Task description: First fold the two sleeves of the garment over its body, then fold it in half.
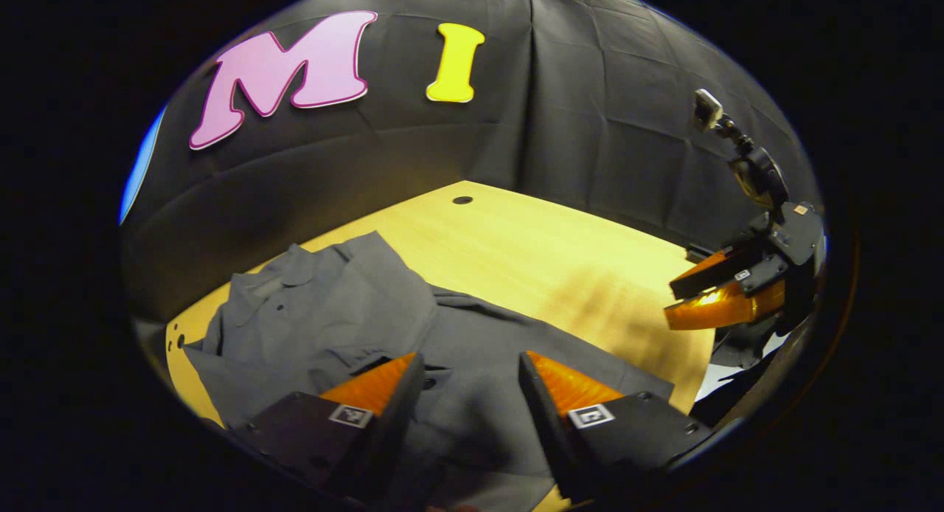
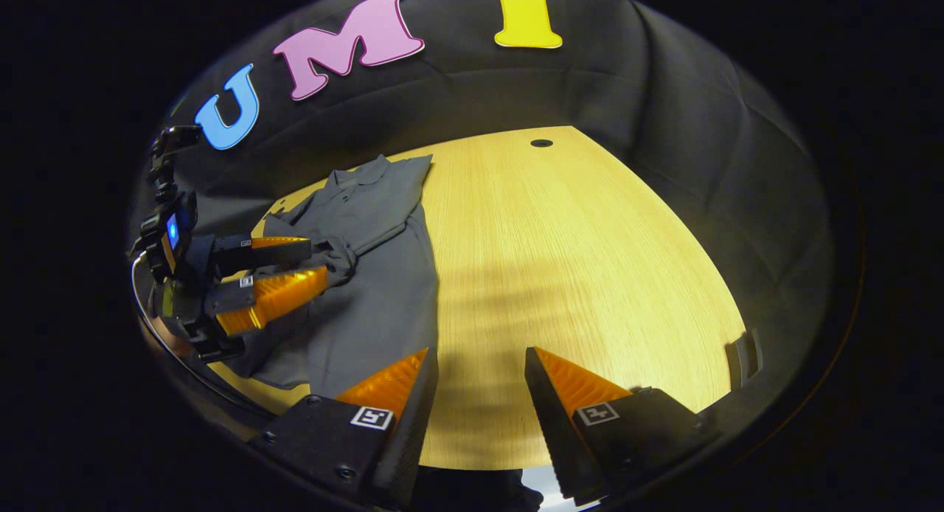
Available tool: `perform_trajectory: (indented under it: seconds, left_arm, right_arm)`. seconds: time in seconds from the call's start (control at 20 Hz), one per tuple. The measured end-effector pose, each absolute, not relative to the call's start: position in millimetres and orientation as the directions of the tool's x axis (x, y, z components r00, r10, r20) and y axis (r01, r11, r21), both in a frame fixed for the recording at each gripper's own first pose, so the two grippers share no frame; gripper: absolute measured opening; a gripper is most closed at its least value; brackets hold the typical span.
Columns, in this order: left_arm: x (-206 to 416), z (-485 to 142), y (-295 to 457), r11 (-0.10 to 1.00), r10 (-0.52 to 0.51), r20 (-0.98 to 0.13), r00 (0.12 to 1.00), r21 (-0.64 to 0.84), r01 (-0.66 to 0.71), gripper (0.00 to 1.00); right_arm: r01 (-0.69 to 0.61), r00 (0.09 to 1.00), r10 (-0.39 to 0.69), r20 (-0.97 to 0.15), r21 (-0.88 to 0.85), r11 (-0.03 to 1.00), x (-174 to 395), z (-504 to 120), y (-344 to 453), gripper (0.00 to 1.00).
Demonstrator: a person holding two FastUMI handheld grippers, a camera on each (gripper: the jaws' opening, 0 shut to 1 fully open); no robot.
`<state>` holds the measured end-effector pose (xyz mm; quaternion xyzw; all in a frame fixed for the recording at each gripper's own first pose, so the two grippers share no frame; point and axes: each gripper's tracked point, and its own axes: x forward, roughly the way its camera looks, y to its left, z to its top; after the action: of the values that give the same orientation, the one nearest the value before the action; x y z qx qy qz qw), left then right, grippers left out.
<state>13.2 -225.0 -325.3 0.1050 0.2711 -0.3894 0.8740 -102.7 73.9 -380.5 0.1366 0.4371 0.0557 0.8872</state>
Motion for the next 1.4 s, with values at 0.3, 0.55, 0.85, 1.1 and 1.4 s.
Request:
perform_trajectory:
  seconds: [0.3, 0.55, 0.85, 1.1, 1.4]
  left_arm:
    - [-1.5, -315.2, -192.0, 0.762, -0.594, -0.562, 0.576, -0.164, 0.626, 0.98]
    - [-8.3, -308.3, -116.2, 0.856, -0.494, -0.572, 0.655, -0.188, 0.482, 0.94]
    - [-32.5, -330.1, -3.6, 0.952, -0.296, -0.65, 0.7, -0.145, 0.268, 0.96]
    - [-57.2, -343.2, 71.6, 0.983, -0.173, -0.687, 0.705, -0.081, 0.162, 0.96]
    - [-79.9, -367.8, 139.3, 0.998, -0.052, -0.738, 0.672, -0.02, 0.054, 0.96]
  right_arm:
    - [0.021, 0.62, 0.221, -0.753, 0.298, 0.954, -98.0, -377.3, 81.9, 0.77]
    - [-0.001, 0.609, 0.246, -0.754, 0.309, 0.951, -100.6, -378.0, 98.3, 0.81]
    - [-0.042, 0.6, 0.27, -0.753, 0.308, 0.951, -97.7, -379.6, 120.5, 0.85]
    - [-0.058, 0.587, 0.267, -0.764, 0.289, 0.955, -93.9, -384.5, 131.3, 0.85]
    - [-0.053, 0.563, 0.25, -0.788, 0.267, 0.962, -91.6, -395.5, 136.6, 0.85]
